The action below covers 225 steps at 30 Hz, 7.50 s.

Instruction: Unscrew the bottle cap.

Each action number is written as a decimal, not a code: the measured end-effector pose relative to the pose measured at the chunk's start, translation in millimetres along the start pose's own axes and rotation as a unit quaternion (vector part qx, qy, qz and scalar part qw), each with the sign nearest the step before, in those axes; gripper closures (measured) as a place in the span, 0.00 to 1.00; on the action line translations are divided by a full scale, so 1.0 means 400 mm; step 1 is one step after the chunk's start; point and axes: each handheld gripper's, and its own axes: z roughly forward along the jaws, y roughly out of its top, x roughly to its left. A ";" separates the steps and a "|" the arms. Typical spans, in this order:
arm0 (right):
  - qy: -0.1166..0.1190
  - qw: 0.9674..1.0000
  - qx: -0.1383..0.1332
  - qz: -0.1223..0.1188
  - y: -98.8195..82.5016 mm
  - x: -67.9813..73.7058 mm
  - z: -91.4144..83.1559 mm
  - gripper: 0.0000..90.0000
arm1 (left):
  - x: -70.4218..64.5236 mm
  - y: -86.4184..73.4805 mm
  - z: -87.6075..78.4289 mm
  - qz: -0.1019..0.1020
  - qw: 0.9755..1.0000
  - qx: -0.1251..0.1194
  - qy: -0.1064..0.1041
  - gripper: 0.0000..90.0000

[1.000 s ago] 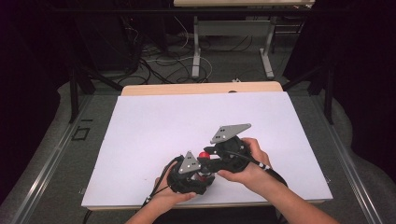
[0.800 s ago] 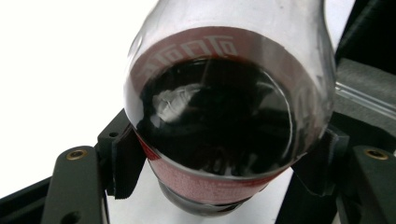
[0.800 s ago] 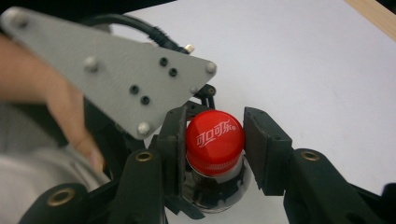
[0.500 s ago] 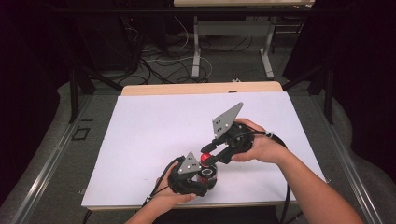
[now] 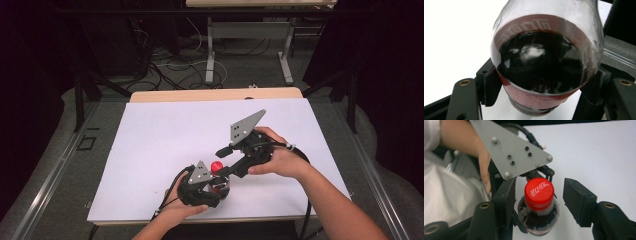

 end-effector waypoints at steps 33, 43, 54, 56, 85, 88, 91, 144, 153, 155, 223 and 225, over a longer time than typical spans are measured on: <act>-0.054 0.997 0.028 0.050 -0.004 0.038 0.037 0.68 | -0.013 -0.001 0.005 0.001 1.000 -0.007 0.000 0.33; 0.087 0.990 0.028 -0.109 -0.005 -0.024 0.011 0.68 | -0.026 0.007 0.000 0.029 0.999 -0.001 -0.023 0.33; 0.082 0.995 0.013 -0.063 -0.005 -0.018 0.005 0.46 | -0.018 0.003 0.004 0.013 1.000 -0.007 -0.007 0.33; 0.050 0.998 -0.007 -0.031 0.000 -0.004 -0.005 0.45 | -0.014 0.002 0.002 0.008 1.000 -0.007 -0.004 0.33; -0.136 0.984 -0.001 0.116 0.001 0.085 0.034 0.68 | -0.012 0.002 0.004 -0.003 1.000 -0.003 0.020 0.33; -0.073 0.995 0.008 0.063 0.001 0.052 0.027 0.68 | -0.014 0.001 0.005 0.001 1.000 -0.004 0.007 0.33; -0.005 1.000 0.014 -0.019 -0.003 0.025 0.018 0.68 | -0.022 0.004 0.004 0.013 1.000 0.003 -0.002 0.33; 0.011 0.999 0.027 -0.030 -0.001 0.024 0.017 0.68 | -0.027 0.006 -0.001 0.026 0.999 -0.009 -0.019 0.33; 0.088 0.988 0.037 -0.120 -0.001 -0.015 0.008 0.68 | -0.030 0.004 0.001 0.025 0.999 -0.007 -0.031 0.33; 0.090 0.988 0.036 -0.124 -0.002 -0.016 0.009 0.68 | -0.031 0.004 0.002 0.023 0.999 -0.006 -0.032 0.33; 0.077 0.992 0.033 -0.093 0.023 -0.016 0.001 0.68 | -0.024 0.002 0.005 0.022 1.000 0.002 -0.021 0.33; 0.067 0.993 0.034 -0.092 0.023 -0.014 0.000 0.68 | -0.021 0.002 0.005 0.021 1.000 0.002 -0.018 0.33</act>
